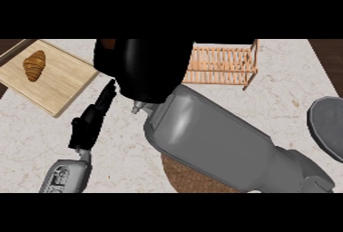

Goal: Pick the cupcake from the placemat and place it in the tiered shelf

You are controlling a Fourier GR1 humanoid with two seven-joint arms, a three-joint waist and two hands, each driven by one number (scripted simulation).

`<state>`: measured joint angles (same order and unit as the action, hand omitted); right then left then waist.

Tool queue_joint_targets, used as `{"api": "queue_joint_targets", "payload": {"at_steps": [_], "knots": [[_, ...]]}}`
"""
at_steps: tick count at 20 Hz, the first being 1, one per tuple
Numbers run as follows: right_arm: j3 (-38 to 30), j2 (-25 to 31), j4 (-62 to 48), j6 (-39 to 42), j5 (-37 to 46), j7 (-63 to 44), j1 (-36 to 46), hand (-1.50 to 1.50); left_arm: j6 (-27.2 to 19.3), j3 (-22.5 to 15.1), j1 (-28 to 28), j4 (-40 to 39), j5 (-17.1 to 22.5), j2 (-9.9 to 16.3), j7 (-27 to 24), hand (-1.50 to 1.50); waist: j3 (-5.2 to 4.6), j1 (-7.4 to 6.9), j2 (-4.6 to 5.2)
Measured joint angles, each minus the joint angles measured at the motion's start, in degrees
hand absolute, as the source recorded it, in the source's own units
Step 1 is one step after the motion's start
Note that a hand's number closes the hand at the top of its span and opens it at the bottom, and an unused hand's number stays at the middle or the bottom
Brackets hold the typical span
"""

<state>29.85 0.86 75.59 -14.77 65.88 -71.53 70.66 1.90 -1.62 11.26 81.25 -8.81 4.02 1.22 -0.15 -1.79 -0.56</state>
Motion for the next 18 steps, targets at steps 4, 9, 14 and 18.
{"api": "queue_joint_targets", "payload": {"at_steps": [4, 9, 14, 18], "knots": [[-2.99, -0.04, -3.0, 1.51, 1.65, 0.2, 4.04, 1.5, -0.57, -0.23, 0.16, 0.33, -0.43, -0.36, 0.28, 0.0, 0.02, 0.17, 0.14], [-6.34, -0.1, -7.48, 2.03, 3.12, 1.44, 7.6, 1.5, -0.8, -0.54, -0.94, 1.13, -0.65, -0.59, 0.23, 0.0, 0.05, 0.29, 0.33], [-8.59, -0.23, -11.57, 2.48, 5.88, 3.59, 8.82, 1.5, -0.25, 0.33, -1.3, 1.82, -0.06, 0.28, 0.4, 0.0, 0.08, 0.73, 0.42], [-11.34, -0.33, -16.53, 1.62, 7.43, 5.98, 9.65, 1.5, -0.54, 0.21, 0.04, 1.32, -0.15, -0.33, 1.18, 0.0, 0.09, 0.83, 0.63]]}}
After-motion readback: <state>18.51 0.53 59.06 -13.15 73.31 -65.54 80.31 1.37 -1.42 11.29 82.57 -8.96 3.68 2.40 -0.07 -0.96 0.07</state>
